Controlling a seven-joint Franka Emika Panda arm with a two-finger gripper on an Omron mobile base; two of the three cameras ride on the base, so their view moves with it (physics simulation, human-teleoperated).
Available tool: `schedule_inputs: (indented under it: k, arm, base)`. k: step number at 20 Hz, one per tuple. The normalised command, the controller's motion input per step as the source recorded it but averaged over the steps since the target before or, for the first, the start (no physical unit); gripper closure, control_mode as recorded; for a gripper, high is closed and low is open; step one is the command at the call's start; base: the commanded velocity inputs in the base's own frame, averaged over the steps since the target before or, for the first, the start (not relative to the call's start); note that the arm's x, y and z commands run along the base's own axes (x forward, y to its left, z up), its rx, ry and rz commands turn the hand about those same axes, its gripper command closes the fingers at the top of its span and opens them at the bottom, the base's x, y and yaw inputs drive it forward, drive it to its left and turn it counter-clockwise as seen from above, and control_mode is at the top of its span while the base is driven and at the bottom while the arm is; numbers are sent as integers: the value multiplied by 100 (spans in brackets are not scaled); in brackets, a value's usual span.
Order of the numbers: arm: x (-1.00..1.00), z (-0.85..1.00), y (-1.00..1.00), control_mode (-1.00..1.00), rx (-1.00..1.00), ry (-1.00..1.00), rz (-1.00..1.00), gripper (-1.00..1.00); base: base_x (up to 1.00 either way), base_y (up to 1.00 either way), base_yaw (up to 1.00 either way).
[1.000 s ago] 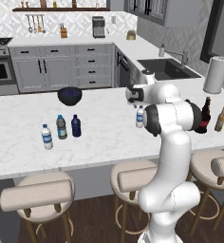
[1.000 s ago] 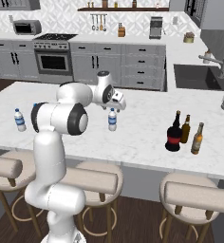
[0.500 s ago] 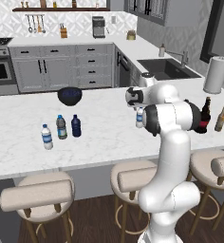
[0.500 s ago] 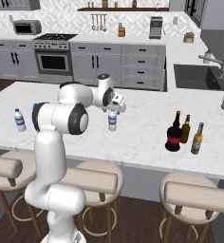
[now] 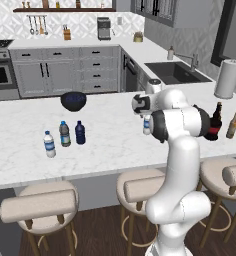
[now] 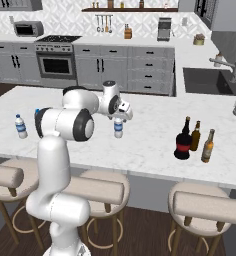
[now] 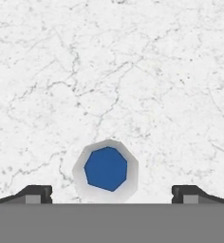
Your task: Move the plastic bottles in the middle to the plastics group, and the glass bottles in the middle to the glass group.
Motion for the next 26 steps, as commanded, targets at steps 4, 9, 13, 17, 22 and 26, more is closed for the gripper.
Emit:
schedule_inputs:
  k: [4,9,13,17,22,26]
  arm:
    - [5,-9,0,-100,0,-1,1,-100]
    - [0,-14,0,-100,0,-2,1,-100]
    - [1,-9,0,-100,0,0,1,-100]
    - [0,-1,0,-100,0,0,0,-100]
    - [0,-4,0,-100,0,-2,0,-100]
    - [6,-14,0,-100,0,-6,0,-100]
  base:
    - [0,0,0]
    - [0,0,0]
    - [0,0,0]
    - [0,0,0]
    - [0,0,0]
    - [0,0,0]
